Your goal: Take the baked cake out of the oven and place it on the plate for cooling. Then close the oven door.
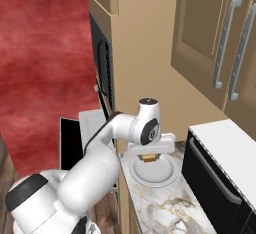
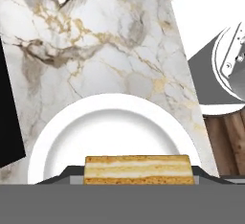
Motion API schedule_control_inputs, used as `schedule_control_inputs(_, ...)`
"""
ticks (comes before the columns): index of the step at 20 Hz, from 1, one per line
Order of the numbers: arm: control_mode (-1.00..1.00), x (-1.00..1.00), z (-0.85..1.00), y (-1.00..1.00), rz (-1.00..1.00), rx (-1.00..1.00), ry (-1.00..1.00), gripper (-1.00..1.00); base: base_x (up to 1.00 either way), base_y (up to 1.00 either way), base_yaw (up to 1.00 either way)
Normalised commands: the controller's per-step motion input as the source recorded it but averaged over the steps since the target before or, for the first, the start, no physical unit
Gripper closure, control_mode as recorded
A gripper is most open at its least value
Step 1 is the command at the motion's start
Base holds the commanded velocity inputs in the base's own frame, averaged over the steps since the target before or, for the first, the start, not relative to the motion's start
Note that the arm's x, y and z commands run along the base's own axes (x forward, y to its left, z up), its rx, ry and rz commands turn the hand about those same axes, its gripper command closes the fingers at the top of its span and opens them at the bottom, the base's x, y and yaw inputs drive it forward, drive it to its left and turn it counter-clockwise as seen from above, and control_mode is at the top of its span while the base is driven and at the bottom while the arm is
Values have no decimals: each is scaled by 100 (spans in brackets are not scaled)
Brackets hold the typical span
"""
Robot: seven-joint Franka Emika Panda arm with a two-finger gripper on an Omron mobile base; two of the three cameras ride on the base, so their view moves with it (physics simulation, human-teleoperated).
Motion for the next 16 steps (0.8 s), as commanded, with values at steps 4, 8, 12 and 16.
schedule_control_inputs(4, -100, 12, -33, 0, 0, 5, -1, 100, 0, 0, 0)
schedule_control_inputs(8, -100, 35, -31, 0, 0, 2, -3, 100, 0, 0, 0)
schedule_control_inputs(12, -100, 17, -18, -9, 0, 3, -2, 100, 0, 0, 0)
schedule_control_inputs(16, -100, 7, -17, -20, 0, 4, 0, 100, 0, 0, 0)
